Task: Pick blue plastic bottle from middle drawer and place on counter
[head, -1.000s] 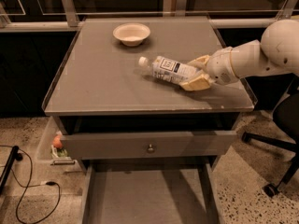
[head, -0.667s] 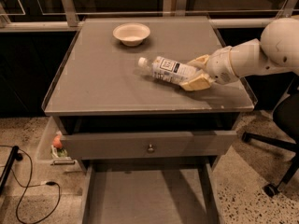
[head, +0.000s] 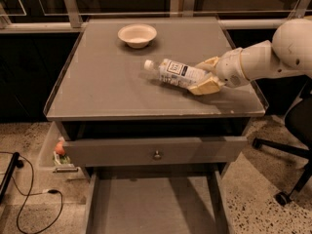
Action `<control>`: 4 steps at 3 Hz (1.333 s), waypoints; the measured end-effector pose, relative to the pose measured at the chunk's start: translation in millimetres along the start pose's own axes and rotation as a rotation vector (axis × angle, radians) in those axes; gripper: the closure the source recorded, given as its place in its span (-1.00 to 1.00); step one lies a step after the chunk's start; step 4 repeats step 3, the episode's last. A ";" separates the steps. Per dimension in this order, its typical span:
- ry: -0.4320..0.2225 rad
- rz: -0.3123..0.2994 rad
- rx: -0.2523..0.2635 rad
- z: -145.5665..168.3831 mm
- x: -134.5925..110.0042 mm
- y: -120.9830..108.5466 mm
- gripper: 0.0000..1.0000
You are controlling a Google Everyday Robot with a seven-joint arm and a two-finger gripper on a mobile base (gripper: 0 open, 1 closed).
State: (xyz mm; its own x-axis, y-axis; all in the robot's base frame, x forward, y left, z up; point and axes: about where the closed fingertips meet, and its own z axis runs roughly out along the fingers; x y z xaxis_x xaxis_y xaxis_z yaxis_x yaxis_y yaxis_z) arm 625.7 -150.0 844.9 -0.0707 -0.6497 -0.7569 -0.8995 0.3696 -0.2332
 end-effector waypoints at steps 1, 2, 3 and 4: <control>0.000 0.000 0.000 0.0 0.0 0.0 -0.77; 0.000 0.000 0.000 0.1 0.0 0.0 -1.00; 0.000 0.000 0.000 0.1 0.0 0.0 -1.00; 0.000 0.000 0.000 0.1 0.0 0.0 -1.00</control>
Offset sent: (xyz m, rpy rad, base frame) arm 0.0000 0.0000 0.0000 0.0000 0.0000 0.0000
